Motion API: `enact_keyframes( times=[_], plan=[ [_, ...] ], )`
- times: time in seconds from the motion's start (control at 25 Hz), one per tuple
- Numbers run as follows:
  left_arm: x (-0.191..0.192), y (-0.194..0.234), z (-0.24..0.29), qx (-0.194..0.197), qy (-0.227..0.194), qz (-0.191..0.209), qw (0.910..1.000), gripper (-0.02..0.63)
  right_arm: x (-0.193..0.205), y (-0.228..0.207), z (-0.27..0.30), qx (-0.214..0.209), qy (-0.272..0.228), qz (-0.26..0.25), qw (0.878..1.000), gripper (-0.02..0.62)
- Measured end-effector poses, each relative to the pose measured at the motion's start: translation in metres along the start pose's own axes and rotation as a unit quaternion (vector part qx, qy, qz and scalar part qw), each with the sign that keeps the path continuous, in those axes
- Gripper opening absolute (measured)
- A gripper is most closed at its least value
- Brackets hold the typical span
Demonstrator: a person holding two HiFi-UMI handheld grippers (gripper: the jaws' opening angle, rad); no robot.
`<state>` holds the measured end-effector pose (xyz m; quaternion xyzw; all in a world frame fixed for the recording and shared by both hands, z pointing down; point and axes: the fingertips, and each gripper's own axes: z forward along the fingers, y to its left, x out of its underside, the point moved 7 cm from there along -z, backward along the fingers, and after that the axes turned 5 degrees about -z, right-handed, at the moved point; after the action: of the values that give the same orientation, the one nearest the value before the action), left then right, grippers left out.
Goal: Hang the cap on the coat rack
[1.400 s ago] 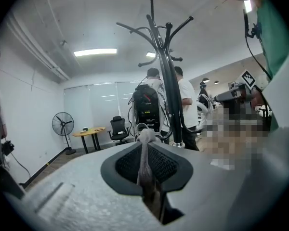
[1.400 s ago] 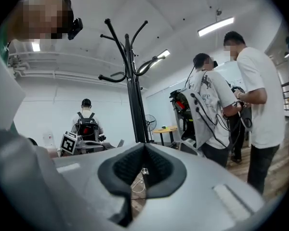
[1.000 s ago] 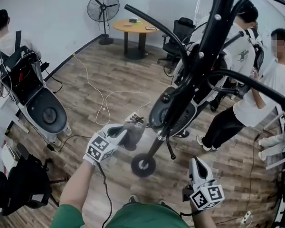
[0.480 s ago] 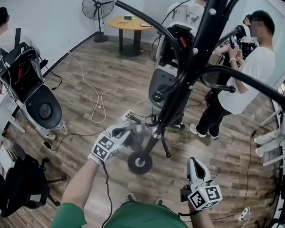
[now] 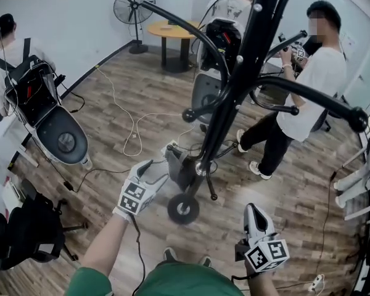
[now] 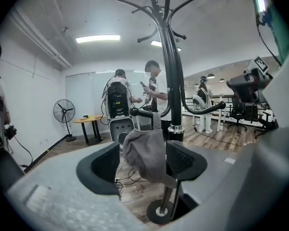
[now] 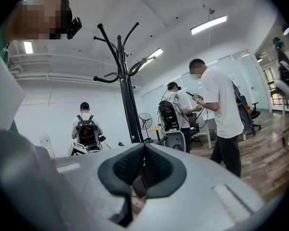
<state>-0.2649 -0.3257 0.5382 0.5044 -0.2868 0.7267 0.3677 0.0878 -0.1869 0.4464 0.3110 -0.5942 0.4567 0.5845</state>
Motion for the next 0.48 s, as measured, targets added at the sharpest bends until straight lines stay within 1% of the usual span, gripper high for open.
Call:
enact_keyframes(
  times=[0.16, 0.32, 0.4, 0.48],
  plan=[
    [-0.008, -0.018, -0.017, -0.010, -0.009, -0.028, 0.9995, 0.299, -0.004, -0.004, -0.001, -0.016, -0.003, 0.003, 1.000, 0.003],
    [-0.025, -0.043, -0.031, -0.022, -0.035, -0.053, 0.9977, 0.294, -0.011, -0.012, -0.001, -0.033, -0.010, 0.001, 0.999, 0.005],
    [-0.035, -0.055, -0.041, -0.030, -0.053, -0.062, 0.9962, 0.282, -0.013, -0.014, -0.004, -0.041, -0.014, 0.001, 0.999, 0.003],
    [-0.042, -0.066, -0.052, -0.039, -0.068, -0.073, 0.9942, 0.256, -0.012, -0.014, -0.006, -0.048, -0.016, 0.001, 0.999, 0.003]
  ],
)
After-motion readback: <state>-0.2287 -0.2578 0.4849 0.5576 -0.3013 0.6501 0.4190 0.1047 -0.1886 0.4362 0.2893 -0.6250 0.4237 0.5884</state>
